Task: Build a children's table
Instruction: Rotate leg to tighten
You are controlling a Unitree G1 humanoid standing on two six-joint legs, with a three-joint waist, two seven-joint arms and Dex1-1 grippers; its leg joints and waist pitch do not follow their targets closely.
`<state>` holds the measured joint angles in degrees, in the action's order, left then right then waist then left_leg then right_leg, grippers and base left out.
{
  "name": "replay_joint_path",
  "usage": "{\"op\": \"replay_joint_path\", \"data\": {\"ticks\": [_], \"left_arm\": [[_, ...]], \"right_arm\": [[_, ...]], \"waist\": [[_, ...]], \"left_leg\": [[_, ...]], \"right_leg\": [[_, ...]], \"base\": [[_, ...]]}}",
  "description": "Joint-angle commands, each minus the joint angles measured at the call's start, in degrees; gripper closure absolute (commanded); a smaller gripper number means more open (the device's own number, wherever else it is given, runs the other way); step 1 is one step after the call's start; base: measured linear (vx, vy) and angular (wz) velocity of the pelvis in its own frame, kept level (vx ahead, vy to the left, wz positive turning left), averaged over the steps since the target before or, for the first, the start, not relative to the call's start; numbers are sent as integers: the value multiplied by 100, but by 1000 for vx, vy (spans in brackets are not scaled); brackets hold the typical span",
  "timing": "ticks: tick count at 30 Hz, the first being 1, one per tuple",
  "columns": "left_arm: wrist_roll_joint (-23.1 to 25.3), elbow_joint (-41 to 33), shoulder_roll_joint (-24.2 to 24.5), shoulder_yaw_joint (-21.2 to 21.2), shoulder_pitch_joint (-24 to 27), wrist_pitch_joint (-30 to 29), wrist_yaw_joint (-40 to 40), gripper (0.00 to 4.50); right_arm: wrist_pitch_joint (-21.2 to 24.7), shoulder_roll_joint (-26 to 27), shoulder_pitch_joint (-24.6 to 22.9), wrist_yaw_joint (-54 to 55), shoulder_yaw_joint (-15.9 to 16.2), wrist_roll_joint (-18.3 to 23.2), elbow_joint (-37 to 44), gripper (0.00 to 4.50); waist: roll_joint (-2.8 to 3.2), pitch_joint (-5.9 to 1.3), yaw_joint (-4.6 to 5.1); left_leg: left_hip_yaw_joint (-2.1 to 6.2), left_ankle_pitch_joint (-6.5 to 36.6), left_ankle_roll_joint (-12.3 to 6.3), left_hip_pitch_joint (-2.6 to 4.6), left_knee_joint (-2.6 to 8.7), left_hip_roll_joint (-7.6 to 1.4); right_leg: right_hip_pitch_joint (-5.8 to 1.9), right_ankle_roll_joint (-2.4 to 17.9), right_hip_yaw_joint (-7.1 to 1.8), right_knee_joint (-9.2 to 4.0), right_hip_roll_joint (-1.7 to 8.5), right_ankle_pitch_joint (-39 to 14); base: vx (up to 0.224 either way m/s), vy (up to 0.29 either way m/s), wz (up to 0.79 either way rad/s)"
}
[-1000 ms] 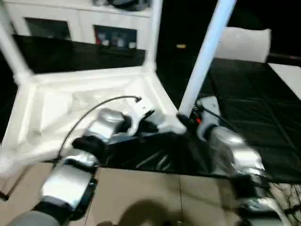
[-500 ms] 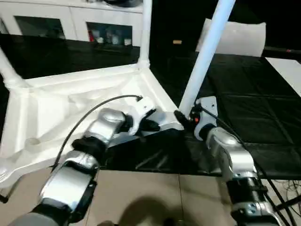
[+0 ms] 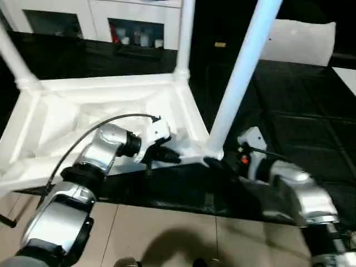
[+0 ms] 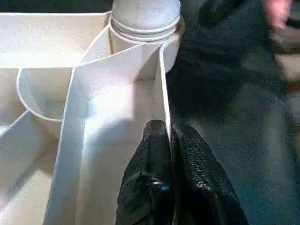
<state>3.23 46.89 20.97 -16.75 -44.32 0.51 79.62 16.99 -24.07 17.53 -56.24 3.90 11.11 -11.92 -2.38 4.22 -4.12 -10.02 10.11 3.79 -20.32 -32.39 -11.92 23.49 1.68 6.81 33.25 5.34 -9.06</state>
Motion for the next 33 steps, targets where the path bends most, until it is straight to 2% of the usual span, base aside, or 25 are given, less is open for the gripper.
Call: {"op": "replay_joint_path", "data": {"ticks": [1, 4, 6, 11, 13, 17, 23, 28, 29, 33], "left_arm": [[108, -112, 8, -346, 89, 139, 465, 450], [101, -164, 156, -460, 83, 273, 960, 450], [124, -179, 202, -510, 79, 318, 1113, 450], [150, -148, 228, -575, 58, 413, 1223, 450], [64, -227, 253, -656, 63, 386, 1288, 450], [19, -263, 269, -735, 53, 409, 1288, 450], [39, -268, 270, -751, 64, 442, 1288, 450], [1, -304, 308, -787, 91, 427, 1288, 450], [1, -304, 308, -787, 91, 427, 1288, 450], [-17, -320, 341, -799, 115, 415, 1288, 450]], "right_arm": [[-52, -48, -42, -272, 34, 81, 81, 3], [-1, -224, 27, -747, 114, 218, 124, 3], [-39, -243, 65, -918, 150, 296, 109, 3], [-86, -292, 129, -1270, 243, 462, 84, 40], [73, -323, 205, -1559, 354, 565, 59, 63], [93, -330, 283, -1740, 441, 559, -32, 86], [44, -319, 388, -1868, 519, 555, -182, 149], [83, -335, 420, -1985, 573, 575, -199, 174], [83, -335, 420, -1985, 573, 575, -199, 194], [72, -341, 429, -2029, 598, 585, -222, 218]], "waist": [[7, -395, -10], [-8, -383, -63], [9, -382, -111], [-9, -393, -146], [-17, -411, -161], [-30, -433, -174], [-28, -459, -198], [-42, -463, -223], [-39, -462, -226], [-20, -455, -228]], "left_leg": [[-17, 787, -502, 16, 300, -171], [-17, 1140, -294, 46, 318, -184], [-24, 1155, -255, 77, 326, -196], [-13, 1154, -197, 55, 326, -185], [-10, 1073, -211, 42, 319, -182], [-8, 940, -219, 36, 306, -184], [-20, 796, -242, 40, 285, -178], [-22, 840, -227, 38, 278, -175], [-22, 846, -225, 38, 279, -175], [-14, 891, -177, 40, 281, -173]], "right_leg": [[-392, 1301, -365, -287, 348, -798], [-377, 1098, -356, -363, 374, -1555], [-348, 1050, -363, -381, 377, -1680], [-361, 1002, -354, -369, 371, -1709], [-377, 987, -350, -358, 371, -1673], [-379, 1014, -347, -323, 371, -1542], [-381, 1080, -346, -297, 363, -1299], [-387, 1015, -344, -304, 367, -1439], [-385, 1005, -343, -305, 367, -1464], [-380, 956, -343, -317, 366, -1572]], "base": [[0, 0, 0], [0, 0, 0], [0, 0, 0], [0, 0, 0], [0, 0, 0], [0, 0, 0], [0, 0, 0], [0, 0, 0], [0, 0, 0], [0, 0, 0]]}}
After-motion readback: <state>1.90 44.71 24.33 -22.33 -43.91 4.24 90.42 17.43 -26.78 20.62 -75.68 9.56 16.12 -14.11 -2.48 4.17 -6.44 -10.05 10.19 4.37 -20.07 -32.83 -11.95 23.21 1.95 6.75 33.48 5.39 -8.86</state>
